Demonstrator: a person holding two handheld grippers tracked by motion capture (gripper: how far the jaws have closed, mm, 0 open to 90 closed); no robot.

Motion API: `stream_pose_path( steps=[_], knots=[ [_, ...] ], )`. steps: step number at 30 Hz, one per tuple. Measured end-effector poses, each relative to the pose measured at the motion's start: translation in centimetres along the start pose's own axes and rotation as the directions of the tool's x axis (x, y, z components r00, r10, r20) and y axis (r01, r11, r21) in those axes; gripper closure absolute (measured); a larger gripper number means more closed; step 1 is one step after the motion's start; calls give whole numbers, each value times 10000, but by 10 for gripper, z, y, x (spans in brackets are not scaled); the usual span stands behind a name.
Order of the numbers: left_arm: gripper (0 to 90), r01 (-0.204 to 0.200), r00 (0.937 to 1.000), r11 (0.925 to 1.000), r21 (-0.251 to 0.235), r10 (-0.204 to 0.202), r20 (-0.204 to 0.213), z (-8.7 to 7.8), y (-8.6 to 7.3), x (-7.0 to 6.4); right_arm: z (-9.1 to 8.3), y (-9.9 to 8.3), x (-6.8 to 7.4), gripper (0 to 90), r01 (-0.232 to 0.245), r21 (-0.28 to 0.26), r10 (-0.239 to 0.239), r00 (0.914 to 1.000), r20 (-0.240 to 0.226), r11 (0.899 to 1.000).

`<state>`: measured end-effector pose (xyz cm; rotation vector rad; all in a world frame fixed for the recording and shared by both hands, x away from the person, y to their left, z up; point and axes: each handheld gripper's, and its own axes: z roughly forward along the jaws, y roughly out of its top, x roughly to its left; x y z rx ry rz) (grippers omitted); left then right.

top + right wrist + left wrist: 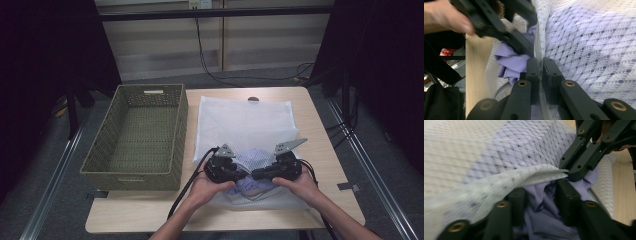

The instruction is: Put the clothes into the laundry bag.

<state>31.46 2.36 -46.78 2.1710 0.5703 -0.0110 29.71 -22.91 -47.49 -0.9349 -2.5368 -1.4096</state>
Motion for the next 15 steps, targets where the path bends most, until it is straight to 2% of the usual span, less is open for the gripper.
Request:
stream_pose_path(
  steps=[3,6,12,15],
  knots=[
    [498,-67,10000,10000,9,67,-61,-14,-5,0,0,0,0,820,-29,4,29,10000,-2,10000],
    [457,126,9999,9996,-247,-128,-75,-28,-14,1,-1,0,0,805,-20,22,20,10000,28,10000],
    [388,171,9983,9964,-830,-216,-540,-57,-25,-2,-1,2,1,760,20,-91,-20,10000,56,10000],
    [394,131,9990,9968,-794,-164,-414,-68,-32,-5,-3,2,0,749,52,-172,-50,9999,103,9998]
  ],
)
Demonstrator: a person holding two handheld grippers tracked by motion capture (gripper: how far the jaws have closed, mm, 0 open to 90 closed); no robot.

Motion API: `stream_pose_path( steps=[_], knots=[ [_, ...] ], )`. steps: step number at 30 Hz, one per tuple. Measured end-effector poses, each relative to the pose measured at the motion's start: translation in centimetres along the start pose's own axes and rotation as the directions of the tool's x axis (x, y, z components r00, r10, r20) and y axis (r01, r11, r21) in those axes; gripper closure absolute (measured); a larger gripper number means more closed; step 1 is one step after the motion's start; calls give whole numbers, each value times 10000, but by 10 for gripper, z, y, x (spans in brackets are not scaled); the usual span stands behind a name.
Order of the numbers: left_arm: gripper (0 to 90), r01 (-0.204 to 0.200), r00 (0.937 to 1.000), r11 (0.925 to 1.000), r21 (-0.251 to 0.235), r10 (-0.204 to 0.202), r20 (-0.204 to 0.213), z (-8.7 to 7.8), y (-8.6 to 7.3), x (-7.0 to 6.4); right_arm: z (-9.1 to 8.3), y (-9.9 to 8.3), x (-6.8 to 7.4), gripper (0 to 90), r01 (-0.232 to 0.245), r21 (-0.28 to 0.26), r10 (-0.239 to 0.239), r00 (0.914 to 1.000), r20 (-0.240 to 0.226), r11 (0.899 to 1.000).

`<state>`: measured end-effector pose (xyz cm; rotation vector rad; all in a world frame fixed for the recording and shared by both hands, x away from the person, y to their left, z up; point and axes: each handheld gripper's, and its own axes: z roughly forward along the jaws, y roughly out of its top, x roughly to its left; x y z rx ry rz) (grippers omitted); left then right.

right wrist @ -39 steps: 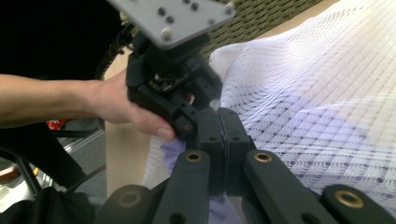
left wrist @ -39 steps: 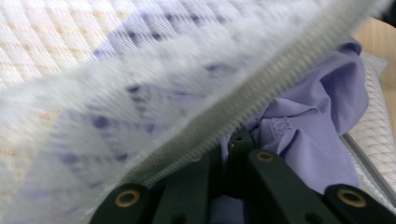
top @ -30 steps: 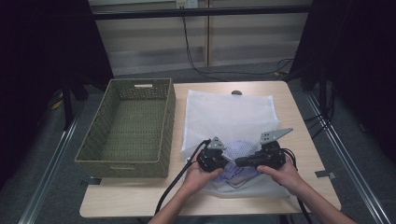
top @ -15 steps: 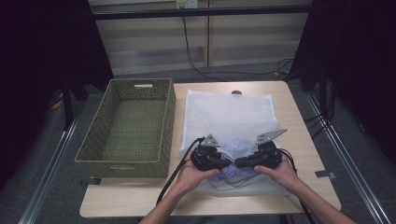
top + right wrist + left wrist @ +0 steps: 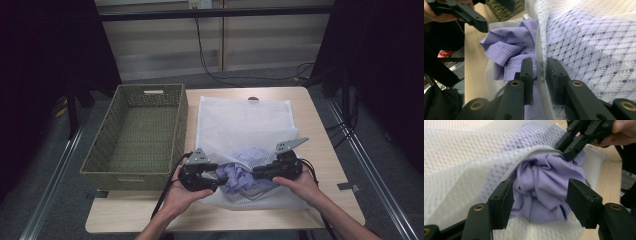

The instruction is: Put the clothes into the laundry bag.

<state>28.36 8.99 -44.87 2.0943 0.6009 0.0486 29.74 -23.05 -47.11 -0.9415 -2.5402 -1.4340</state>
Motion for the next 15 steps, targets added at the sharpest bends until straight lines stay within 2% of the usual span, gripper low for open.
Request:
stream_pose_path(
  steps=[1,3,6,9,11,12,14,15],
  knots=[
    [460,-91,9999,10000,-5,91,92,-2,-3,-2,-1,0,0,743,-64,-43,64,10000,8,10000],
    [597,-250,9983,9997,82,245,535,-6,-13,-7,-3,1,0,739,-65,-111,66,10000,31,9999],
    [670,-569,9938,9956,743,494,994,0,-28,-15,-5,2,0,739,8,-247,-6,10000,95,9997],
    [671,-824,9884,9909,1061,676,1363,9,-31,-22,-9,4,2,747,41,-418,-36,9999,135,9991],
    [656,-1054,9836,9881,1117,871,1579,16,-30,-29,-11,5,3,804,112,-534,-103,9998,162,9985],
    [674,-1332,9799,9841,1171,1131,1644,19,-29,-33,-13,6,5,867,220,-638,-219,9998,24,9977],
    [675,-1494,9799,9812,1225,1304,1509,26,-28,-37,-13,6,6,870,260,-688,-259,9997,26,9973],
    [664,-1528,9765,9810,1198,1312,1711,29,-29,-37,-14,7,7,871,272,-758,-272,9996,16,9968]
  ],
)
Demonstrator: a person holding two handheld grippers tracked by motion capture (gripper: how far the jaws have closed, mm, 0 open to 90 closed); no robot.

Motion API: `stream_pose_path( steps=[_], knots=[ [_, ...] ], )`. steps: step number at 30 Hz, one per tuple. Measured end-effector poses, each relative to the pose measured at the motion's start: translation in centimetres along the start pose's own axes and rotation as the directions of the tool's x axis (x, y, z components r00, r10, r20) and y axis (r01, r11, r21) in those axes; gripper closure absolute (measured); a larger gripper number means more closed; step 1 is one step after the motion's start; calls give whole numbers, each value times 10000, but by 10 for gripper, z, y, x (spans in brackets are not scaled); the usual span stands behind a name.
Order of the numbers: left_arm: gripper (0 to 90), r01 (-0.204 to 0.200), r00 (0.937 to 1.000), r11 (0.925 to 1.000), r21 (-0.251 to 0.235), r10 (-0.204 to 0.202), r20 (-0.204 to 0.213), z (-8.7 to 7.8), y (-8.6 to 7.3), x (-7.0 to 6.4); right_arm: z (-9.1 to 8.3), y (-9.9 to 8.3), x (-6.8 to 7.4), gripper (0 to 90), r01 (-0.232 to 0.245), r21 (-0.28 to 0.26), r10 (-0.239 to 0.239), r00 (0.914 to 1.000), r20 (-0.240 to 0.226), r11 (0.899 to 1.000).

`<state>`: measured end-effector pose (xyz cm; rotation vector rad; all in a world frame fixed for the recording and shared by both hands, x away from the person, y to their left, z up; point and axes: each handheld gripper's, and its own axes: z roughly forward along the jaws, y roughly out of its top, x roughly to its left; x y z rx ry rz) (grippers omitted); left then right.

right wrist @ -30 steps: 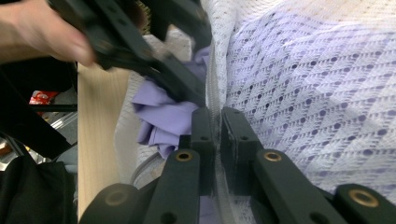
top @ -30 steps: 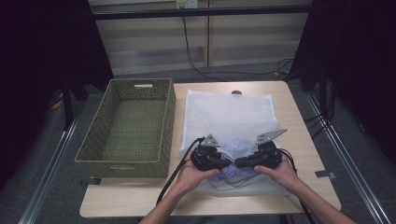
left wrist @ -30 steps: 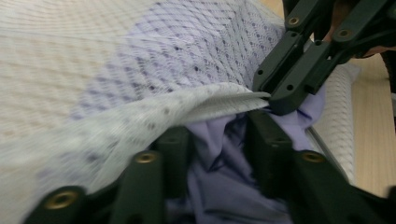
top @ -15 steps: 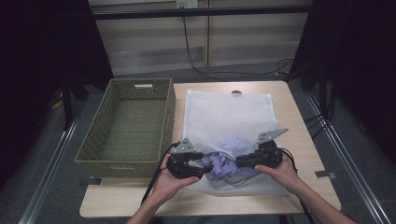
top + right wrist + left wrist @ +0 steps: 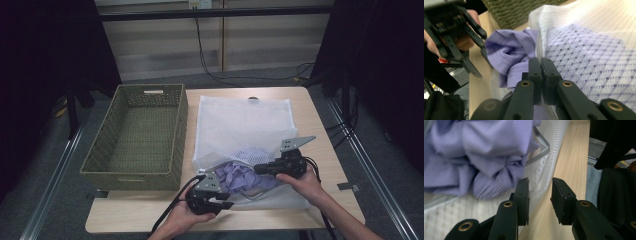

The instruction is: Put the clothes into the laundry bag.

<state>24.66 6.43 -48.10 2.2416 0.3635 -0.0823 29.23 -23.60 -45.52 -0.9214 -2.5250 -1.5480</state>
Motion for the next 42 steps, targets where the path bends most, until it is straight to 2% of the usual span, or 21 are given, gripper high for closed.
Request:
stream_pose_path(
  steps=[1,2,5,8,9,10,11,12,13,16,17,20,23,27,28,29,32,38,42],
  knots=[
    [655,-62,10000,9997,252,62,-11,4,0,-2,-1,0,1,873,14,-53,-14,10000,-19,10000],
    [642,-225,9997,9991,364,226,-32,6,1,-2,-2,1,2,873,64,-98,-64,10000,-19,9999],
    [605,-385,9991,9973,622,396,-160,12,0,-4,-4,2,5,870,52,-249,-55,9999,-118,9997],
    [607,-598,9975,9941,909,629,-323,16,0,-4,-5,4,10,822,160,-398,-167,9997,-187,9991],
    [631,-634,9971,9936,939,669,-349,19,-1,-5,-5,4,11,811,156,-427,-167,9996,-249,9990],
    [653,-761,9960,9898,1206,811,-371,19,-1,-4,-4,5,13,788,228,-453,-241,9993,-296,9987],
    [674,-761,9959,9928,923,802,-411,21,-2,-5,-3,6,16,776,250,-462,-263,9992,-292,9986],
    [708,-783,9959,9913,1061,826,-364,20,-1,-4,-2,6,18,762,309,-465,-326,9988,-366,9984],
    [748,-754,9948,9915,1058,820,-599,21,-1,-5,-1,7,20,754,353,-442,-372,9984,-424,9984],
    [865,-745,9938,9900,1194,836,-727,20,0,-3,5,8,25,764,496,-321,-515,9969,-601,9983],
    [892,-677,9944,9910,1151,764,-731,21,0,-3,10,8,29,796,580,-197,-593,9954,-757,9981],
    [900,-751,9942,9898,1211,837,-674,20,0,-3,14,8,33,830,658,-51,-660,9933,-950,9978],
    [900,-611,9947,9916,1144,700,-754,21,1,-4,22,6,39,873,772,185,-742,9890,-1282,9968],
    [900,-548,9956,9921,1131,629,-690,21,0,-3,38,0,43,889,919,816,-792,9859,-1472,9924],
    [900,-542,9959,9915,1182,622,-653,20,0,-3,41,-2,42,892,954,970,-810,9863,-1434,9907],
    [900,-593,9959,9899,1285,675,-604,20,1,-3,49,-7,38,897,795,1307,-609,9881,-1410,9882],
    [900,-555,9964,9911,1212,628,-567,20,0,-3,55,-11,34,900,689,1597,-476,9899,-1337,9847],
    [900,-435,9973,9927,1129,498,-537,20,0,-2,62,-17,30,899,689,1870,-435,9897,-1365,9799],
    [900,-455,9974,9931,1083,512,-503,21,0,-2,67,-19,27,900,727,2119,-485,9919,-1172,9746]
  ],
)
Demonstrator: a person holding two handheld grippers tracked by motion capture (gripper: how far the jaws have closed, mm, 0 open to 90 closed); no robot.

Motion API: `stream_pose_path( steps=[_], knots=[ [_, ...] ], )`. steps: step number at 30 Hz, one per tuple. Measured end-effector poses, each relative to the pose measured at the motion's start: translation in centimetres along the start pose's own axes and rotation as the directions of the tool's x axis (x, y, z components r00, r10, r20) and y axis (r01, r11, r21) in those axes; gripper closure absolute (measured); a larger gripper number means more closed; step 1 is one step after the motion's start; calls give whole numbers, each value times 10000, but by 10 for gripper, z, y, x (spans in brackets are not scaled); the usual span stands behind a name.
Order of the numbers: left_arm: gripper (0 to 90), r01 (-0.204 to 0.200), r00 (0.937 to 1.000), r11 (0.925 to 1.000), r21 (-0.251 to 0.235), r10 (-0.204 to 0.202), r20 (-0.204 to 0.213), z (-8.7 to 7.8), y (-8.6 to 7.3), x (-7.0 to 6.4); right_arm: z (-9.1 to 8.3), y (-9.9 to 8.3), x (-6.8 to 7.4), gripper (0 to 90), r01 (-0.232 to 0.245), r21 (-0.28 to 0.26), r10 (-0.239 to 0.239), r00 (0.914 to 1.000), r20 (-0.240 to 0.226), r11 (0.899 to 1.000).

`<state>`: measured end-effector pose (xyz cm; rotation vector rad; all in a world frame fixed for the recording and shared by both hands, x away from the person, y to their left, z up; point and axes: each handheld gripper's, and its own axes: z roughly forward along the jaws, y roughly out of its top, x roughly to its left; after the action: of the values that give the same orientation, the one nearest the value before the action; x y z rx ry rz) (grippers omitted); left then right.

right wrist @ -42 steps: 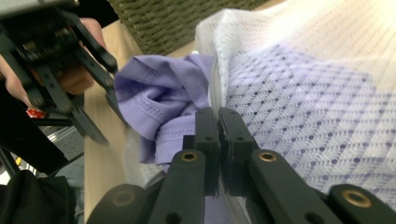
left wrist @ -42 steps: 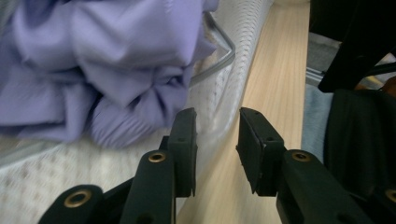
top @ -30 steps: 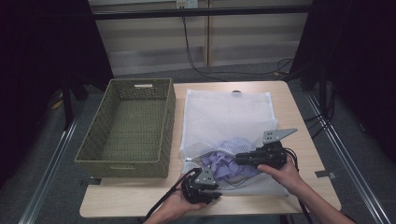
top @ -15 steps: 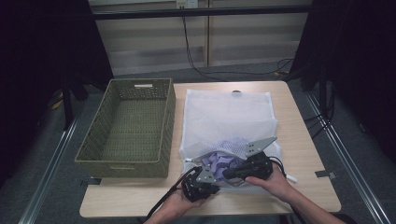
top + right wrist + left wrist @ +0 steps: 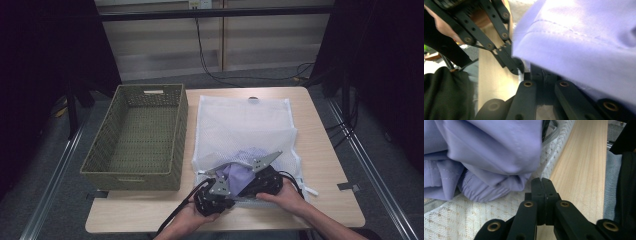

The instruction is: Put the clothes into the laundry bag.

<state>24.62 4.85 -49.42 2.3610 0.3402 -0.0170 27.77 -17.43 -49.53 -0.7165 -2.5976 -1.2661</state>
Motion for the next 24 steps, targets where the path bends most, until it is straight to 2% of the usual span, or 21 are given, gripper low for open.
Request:
stream_pose_path(
  steps=[3,8,11,13,15,19,22,24],
  knots=[
    [900,-29,10000,10000,68,29,-4,0,0,-1,3,-1,-2,900,20,234,-26,9996,267,9997],
    [900,15,10000,9999,109,-16,34,0,0,0,4,0,-4,900,5,286,-20,9986,536,9996],
    [900,-58,10000,10000,77,58,50,0,1,0,4,0,-6,900,-98,174,85,9974,715,9998],
    [900,-149,9999,9996,257,149,-9,-1,1,-1,3,1,-9,900,-90,199,70,9952,977,9998],
    [900,-95,9999,9999,125,94,91,0,1,0,1,1,-14,900,-166,128,152,9944,1046,9998],
    [900,-90,9999,9995,313,87,116,-1,2,0,-1,1,-21,900,-313,-8,311,9901,1367,9995],
    [900,-178,9997,9993,324,174,141,-1,2,0,-4,1,-28,900,-590,-182,609,9890,1349,9981],
    [900,-109,9998,9999,67,108,143,1,1,-1,-4,1,-31,900,-597,-237,625,9884,1387,9979]
  ],
)
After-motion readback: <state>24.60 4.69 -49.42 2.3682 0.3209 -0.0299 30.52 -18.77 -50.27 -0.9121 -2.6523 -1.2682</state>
